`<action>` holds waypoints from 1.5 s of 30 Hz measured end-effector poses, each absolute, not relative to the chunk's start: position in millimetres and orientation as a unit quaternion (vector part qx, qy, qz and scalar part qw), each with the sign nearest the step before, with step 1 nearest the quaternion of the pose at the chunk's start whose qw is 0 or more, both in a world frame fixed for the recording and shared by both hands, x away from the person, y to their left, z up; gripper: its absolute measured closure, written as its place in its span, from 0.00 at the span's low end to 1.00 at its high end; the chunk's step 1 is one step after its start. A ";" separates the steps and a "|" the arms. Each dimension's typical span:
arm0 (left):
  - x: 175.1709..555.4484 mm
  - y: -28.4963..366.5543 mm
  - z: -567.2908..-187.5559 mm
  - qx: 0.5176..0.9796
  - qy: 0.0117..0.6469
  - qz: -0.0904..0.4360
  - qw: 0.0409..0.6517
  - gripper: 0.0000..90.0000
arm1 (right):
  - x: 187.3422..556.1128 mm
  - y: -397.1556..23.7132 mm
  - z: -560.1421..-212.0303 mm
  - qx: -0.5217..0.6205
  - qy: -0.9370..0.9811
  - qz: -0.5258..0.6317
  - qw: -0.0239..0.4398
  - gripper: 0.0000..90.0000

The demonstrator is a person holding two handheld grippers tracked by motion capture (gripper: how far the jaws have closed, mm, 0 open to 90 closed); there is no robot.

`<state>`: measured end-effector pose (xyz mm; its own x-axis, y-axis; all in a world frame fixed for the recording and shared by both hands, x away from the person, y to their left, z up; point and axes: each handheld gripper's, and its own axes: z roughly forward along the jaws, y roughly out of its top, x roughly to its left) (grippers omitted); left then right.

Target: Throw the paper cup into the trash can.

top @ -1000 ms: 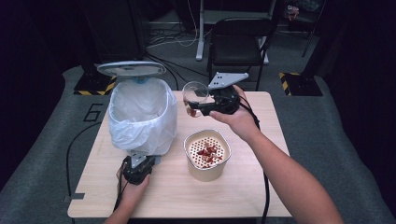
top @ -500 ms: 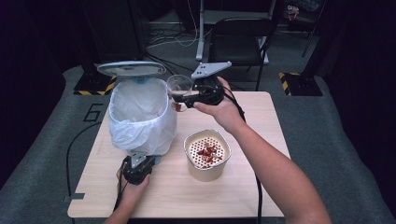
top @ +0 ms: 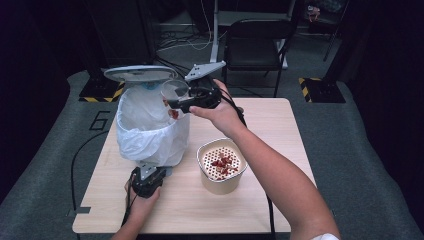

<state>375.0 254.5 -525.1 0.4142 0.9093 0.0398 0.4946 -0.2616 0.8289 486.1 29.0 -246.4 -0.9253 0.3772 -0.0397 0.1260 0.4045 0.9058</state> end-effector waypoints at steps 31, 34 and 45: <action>373.3 250.8 -526.7 0.733 0.491 0.253 0.398 0.79 | 505.8 103.9 -280.9 0.182 0.830 0.513 0.119 0.54; 373.5 251.1 -526.6 0.733 0.490 0.254 0.397 0.79 | 508.3 110.2 -287.8 0.215 0.824 0.510 0.122 0.43; 373.5 250.8 -527.1 0.731 0.491 0.254 0.400 0.79 | 505.6 113.8 -297.9 0.237 0.820 0.510 0.103 0.20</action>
